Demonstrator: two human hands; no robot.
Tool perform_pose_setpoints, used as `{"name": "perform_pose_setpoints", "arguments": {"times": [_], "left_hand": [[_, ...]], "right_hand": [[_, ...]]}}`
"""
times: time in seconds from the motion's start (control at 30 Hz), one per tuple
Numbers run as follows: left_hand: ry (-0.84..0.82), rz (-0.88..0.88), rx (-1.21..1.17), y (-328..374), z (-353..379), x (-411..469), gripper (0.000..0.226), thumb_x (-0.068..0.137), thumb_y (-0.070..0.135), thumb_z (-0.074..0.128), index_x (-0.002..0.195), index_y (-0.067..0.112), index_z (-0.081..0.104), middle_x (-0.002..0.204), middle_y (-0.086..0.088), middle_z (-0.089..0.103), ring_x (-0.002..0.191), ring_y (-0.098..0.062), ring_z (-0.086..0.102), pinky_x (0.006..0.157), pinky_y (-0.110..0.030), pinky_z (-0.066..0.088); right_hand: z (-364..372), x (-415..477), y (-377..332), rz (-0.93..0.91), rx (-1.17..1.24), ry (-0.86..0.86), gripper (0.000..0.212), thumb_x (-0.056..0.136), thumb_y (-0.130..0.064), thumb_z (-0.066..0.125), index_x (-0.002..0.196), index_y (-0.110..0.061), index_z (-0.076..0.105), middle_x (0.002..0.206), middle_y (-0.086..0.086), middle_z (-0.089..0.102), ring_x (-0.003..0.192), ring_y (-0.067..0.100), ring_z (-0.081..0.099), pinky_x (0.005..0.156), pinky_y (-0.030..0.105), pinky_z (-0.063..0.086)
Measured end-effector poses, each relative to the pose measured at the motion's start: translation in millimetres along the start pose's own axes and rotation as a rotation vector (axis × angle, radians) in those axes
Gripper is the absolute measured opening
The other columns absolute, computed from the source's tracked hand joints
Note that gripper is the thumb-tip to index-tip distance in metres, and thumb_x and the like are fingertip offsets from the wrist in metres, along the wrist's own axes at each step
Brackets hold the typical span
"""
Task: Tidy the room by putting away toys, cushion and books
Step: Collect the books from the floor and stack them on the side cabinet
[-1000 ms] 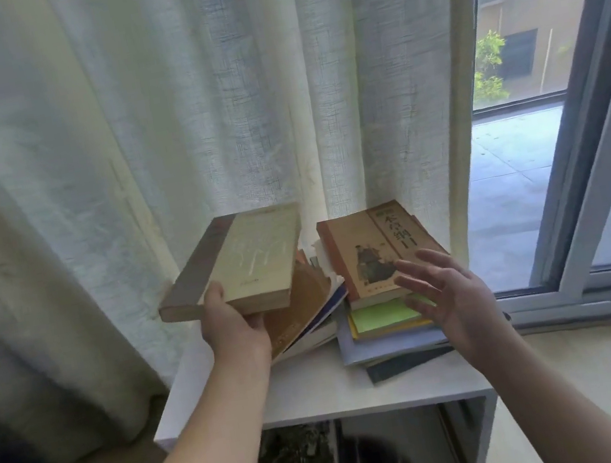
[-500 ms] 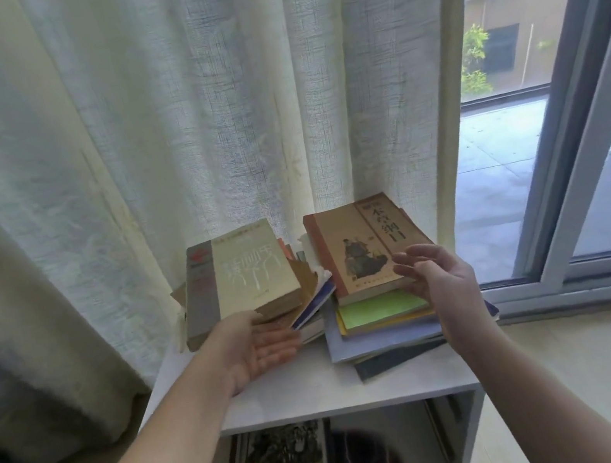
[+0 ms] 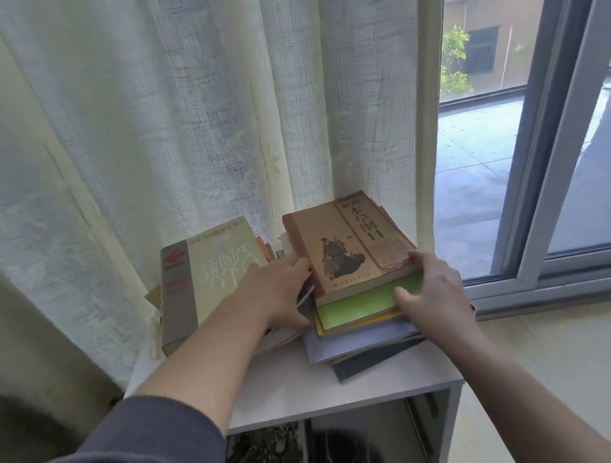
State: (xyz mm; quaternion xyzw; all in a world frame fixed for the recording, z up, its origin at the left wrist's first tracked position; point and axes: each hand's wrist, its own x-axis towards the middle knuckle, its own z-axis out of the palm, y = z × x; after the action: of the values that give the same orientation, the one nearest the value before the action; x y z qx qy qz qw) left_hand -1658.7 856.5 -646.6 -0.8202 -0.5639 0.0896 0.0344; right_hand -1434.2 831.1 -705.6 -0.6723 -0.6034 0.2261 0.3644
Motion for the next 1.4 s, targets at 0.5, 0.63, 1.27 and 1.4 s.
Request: {"name": "perform_pose_setpoints", "arguments": {"times": [0.5,0.63,1.27,1.4], "left_hand": [[0.034,0.064,0.264,-3,32,-25,0.049,0.081,0.036,0.055,0.125,0.022,0.04,0.13,0.003,0.045,0.127,-0.02,0.036,0.1,-0.046,0.034],[-0.018,0.014,0.158,-4,18,-32,0.045,0.081,0.041,0.047,0.121,0.021,0.048,0.121,0.004,0.051,0.118,-0.019,0.044,0.103,-0.042,0.034],[0.04,-0.803,-0.922,38,1,58,0.079,0.077,0.042,0.076,0.136,0.001,0.044,0.134,-0.013,0.053,0.121,-0.028,0.053,0.093,-0.031,0.044],[0.307,-0.842,-0.952,25,-7,50,0.063,0.079,0.017,0.066,0.131,-0.005,0.038,0.125,-0.015,0.055,0.11,-0.031,0.057,0.076,-0.03,0.046]], "right_hand": [[-5,-6,-5,0.026,0.061,0.033,0.053,0.09,-0.031,0.056,0.141,-0.029,0.042,0.134,-0.006,0.055,0.119,0.018,0.05,0.092,0.043,0.051],[-10,-2,4,0.016,0.097,0.011,0.05,0.092,-0.022,0.053,0.141,-0.027,0.047,0.13,-0.004,0.058,0.11,0.016,0.054,0.082,0.032,0.049],[-14,6,16,0.159,0.389,0.149,0.042,0.087,-0.001,0.06,0.124,-0.019,0.062,0.106,-0.005,0.068,0.089,0.006,0.061,0.07,0.01,0.047],[-14,4,9,0.165,0.477,0.259,0.037,0.088,0.001,0.056,0.119,-0.018,0.063,0.102,-0.007,0.065,0.089,0.008,0.062,0.062,0.006,0.043]]}}
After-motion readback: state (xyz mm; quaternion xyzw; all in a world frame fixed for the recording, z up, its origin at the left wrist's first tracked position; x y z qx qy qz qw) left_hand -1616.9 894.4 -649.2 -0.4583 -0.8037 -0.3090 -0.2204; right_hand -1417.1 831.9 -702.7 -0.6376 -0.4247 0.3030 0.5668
